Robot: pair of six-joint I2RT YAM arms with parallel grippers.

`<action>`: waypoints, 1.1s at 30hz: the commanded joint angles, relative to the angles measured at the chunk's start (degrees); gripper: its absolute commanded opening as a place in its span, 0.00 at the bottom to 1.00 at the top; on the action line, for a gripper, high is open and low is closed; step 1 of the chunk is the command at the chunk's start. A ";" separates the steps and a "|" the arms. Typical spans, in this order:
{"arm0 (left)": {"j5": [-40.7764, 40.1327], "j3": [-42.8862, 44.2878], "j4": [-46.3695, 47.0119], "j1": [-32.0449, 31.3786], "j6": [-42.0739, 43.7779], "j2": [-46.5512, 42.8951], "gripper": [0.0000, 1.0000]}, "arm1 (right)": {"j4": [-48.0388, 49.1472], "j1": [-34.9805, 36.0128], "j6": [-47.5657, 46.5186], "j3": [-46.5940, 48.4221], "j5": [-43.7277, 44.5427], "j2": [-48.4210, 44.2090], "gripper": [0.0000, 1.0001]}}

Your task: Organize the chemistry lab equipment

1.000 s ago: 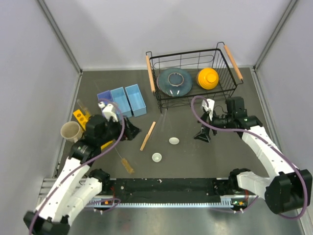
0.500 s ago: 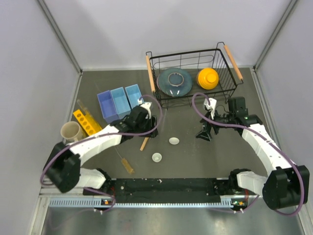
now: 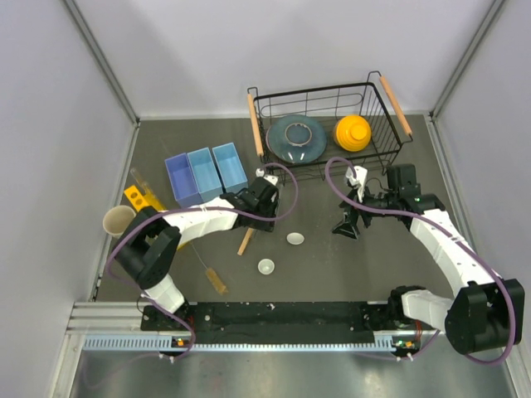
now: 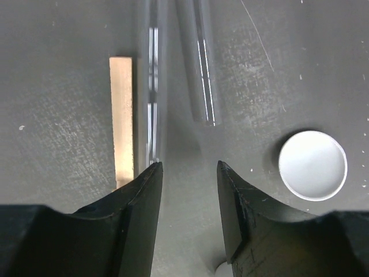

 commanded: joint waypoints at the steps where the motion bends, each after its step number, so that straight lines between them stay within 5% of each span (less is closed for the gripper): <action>1: -2.83 3.34 -1.21 -0.15 1.70 0.80 0.48 | 1.59 -0.67 -1.56 -0.03 -1.21 0.46 0.99; 33: -8.28 6.07 -6.74 -0.59 2.23 3.34 0.50 | 1.59 -0.67 -1.91 -0.11 -0.59 1.52 0.99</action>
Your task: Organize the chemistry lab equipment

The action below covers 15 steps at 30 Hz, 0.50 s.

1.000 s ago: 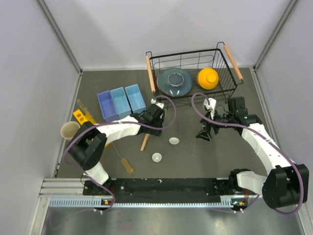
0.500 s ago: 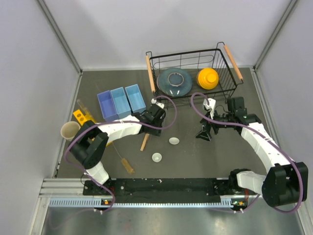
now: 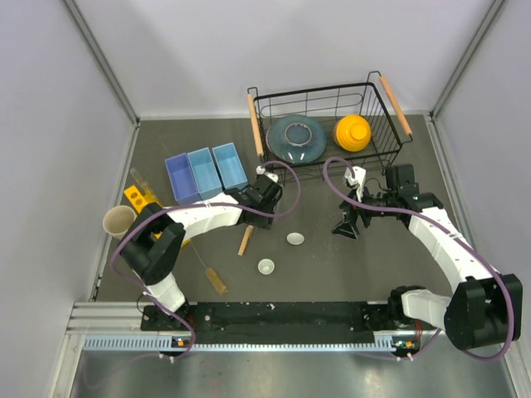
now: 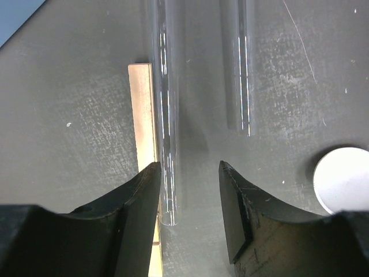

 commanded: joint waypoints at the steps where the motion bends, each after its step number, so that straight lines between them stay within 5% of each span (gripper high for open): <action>1: -1.05 2.16 -0.67 -0.26 0.35 1.27 0.50 | 1.59 -0.64 -1.34 -0.07 -0.94 0.03 0.99; 15: 0.89 0.66 0.03 -0.26 -0.97 2.50 0.40 | 1.59 -0.73 -1.43 -0.07 -0.94 0.03 0.99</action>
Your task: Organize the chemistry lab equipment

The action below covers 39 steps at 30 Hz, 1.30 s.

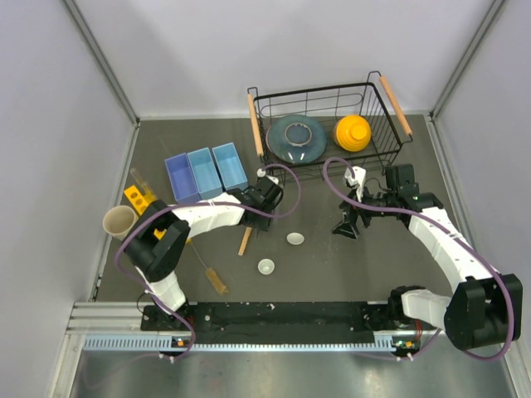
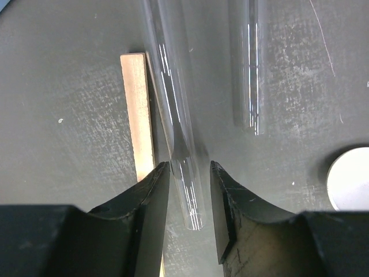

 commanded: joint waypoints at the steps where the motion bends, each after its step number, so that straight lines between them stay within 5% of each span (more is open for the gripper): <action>1: 1.32 -0.15 0.91 -0.20 -1.04 0.14 0.39 | 1.70 -0.64 -1.32 -0.07 -0.99 0.03 0.99; 11: 1.77 -2.70 1.88 -0.90 -5.34 0.49 0.36 | 1.53 -0.73 -1.41 -0.07 -1.07 -0.06 0.99; 19: 0.10 -3.31 1.26 -1.51 -7.45 0.06 0.21 | 1.44 -0.64 -1.50 -0.07 -1.08 -0.49 0.99; 39: 6.23 -11.13 5.65 -2.66 -9.12 -17.25 0.10 | 1.09 -0.64 -1.32 -0.33 -5.20 -0.67 0.99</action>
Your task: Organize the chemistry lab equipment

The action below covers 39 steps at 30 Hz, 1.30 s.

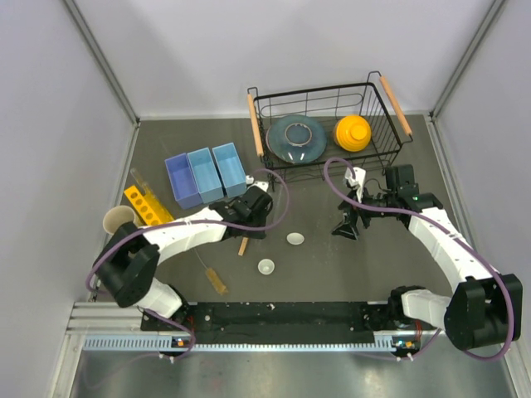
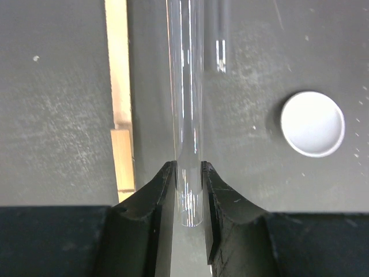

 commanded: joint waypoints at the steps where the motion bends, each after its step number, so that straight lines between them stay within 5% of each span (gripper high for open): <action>1: 4.23 -3.31 4.51 -0.78 -1.21 -6.02 0.10 | 1.20 -0.64 -0.95 -0.07 -4.74 -0.58 0.99; 12: 15.49 -7.18 15.67 -3.67 -2.35 -13.15 0.09 | 2.25 -0.73 3.26 0.63 -14.85 2.49 0.98; 18: 16.11 -7.97 29.63 -6.31 -7.97 -12.54 0.09 | 21.70 -0.73 22.84 -3.40 -21.19 3.20 0.98; 25: 11.45 -5.52 40.36 -9.91 -13.07 -8.06 0.09 | 49.41 -0.73 58.14 -12.63 -4.00 0.65 0.98; 33: 8.20 -1.74 43.81 -12.29 -16.59 -2.87 0.09 | 57.18 -0.64 71.11 -15.10 -1.68 0.73 0.94; 39: 6.36 -1.12 44.34 -13.08 -17.82 -1.90 0.09 | 56.92 -0.38 73.31 -14.40 -3.25 2.67 0.65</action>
